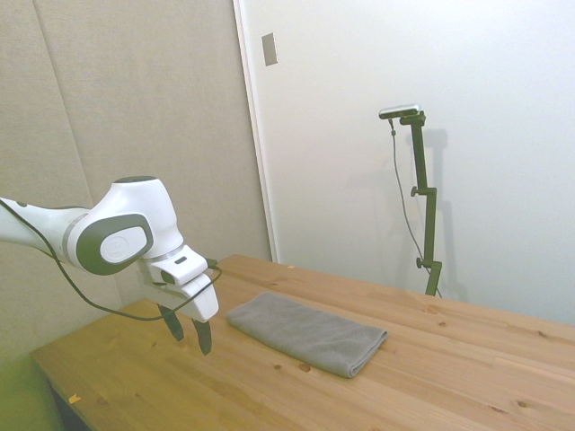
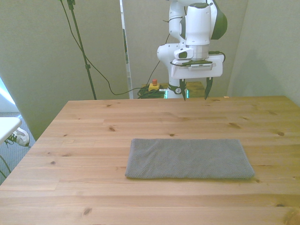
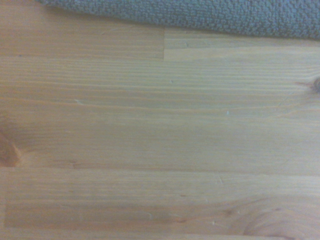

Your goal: Fold the towel

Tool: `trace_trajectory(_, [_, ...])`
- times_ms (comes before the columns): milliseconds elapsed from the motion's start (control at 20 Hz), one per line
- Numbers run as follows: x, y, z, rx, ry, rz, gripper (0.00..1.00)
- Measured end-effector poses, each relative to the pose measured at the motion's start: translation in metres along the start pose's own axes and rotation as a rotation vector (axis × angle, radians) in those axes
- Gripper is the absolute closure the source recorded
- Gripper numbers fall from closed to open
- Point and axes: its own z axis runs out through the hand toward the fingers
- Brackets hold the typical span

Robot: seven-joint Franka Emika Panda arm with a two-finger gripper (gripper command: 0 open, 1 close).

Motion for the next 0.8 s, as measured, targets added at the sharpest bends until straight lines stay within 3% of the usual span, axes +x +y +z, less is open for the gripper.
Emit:
trace_trajectory(200, [0.002, -0.004, -0.002, 0.012, 0.007, 0.023, 0.00])
trace_trajectory(400, [0.008, -0.036, -0.011, 0.022, 0.036, 0.040, 0.00])
trace_trajectory(800, [0.023, -0.166, 0.014, -0.077, 0.131, 0.067, 0.00])
